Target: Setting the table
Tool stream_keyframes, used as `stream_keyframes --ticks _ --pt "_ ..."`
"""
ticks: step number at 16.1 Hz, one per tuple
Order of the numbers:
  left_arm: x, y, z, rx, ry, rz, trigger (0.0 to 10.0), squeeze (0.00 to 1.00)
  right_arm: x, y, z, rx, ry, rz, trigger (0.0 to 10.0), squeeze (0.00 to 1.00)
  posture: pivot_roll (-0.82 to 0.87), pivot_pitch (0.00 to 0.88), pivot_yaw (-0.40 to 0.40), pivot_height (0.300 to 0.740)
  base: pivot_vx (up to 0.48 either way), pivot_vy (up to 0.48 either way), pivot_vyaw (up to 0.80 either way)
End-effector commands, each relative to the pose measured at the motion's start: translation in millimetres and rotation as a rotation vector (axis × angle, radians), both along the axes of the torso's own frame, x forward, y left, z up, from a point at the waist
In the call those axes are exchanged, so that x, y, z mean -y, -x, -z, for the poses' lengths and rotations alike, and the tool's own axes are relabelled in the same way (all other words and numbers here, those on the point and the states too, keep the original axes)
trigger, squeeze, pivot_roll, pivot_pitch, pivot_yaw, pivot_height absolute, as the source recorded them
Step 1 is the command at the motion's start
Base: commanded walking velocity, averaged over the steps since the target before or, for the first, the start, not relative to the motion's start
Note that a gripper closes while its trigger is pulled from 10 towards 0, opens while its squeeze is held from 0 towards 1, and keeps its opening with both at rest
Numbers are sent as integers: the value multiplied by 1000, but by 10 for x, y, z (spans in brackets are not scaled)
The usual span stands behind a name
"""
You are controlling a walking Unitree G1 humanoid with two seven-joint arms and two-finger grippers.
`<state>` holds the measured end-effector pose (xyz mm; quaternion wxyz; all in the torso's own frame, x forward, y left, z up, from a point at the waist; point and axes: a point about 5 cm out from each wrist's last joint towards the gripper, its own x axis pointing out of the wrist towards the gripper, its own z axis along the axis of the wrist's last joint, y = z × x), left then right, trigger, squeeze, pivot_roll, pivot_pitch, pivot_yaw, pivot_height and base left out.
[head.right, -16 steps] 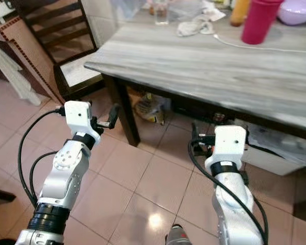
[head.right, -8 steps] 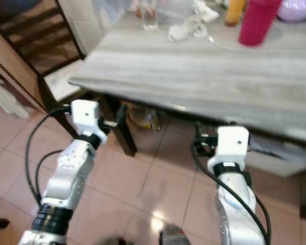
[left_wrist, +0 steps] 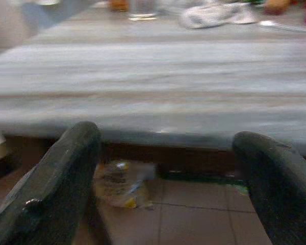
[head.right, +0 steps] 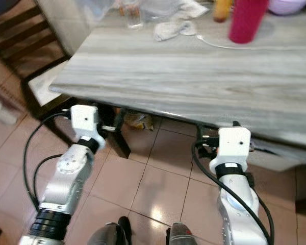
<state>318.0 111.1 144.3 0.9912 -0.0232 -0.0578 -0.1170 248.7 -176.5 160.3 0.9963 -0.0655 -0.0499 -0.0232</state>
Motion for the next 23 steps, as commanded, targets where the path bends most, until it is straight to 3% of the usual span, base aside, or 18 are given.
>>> stream_keyframes --ticks 1,4,6,9,13,18,23 --pt "-122 31 80 -25 -18 -37 10000 0 -59 25 -17 6 -3 -30 10000 0 -338 232 106 740 0 0 0" --pt "-134 27 84 -19 -7 -66 10000 0 -54 12 -30 5 21 -50 10000 0 -341 224 81 740 0 0 0" --pt "-117 7 65 2 10 -97 10000 0 -58 -34 -78 8 57 -86 10000 0 -357 201 0 740 0 0 0" --pt "-150 -26 29 32 21 -152 10000 0 -73 -97 -98 -7 93 -142 10000 0 -348 196 -46 740 0 0 0" --pt "-328 89 115 21 -12 -214 10000 0 -94 -68 -38 -3 75 -133 10000 0 -335 199 14 740 0 0 0" --pt "-618 234 207 3 -93 -254 10000 0 201 166 174 -60 -12 30 10000 0 -317 175 67 740 0 0 0" --pt "-747 323 331 -35 -137 -260 10000 0 251 313 339 -95 -11 76 10000 0 -321 125 89 740 0 0 0"
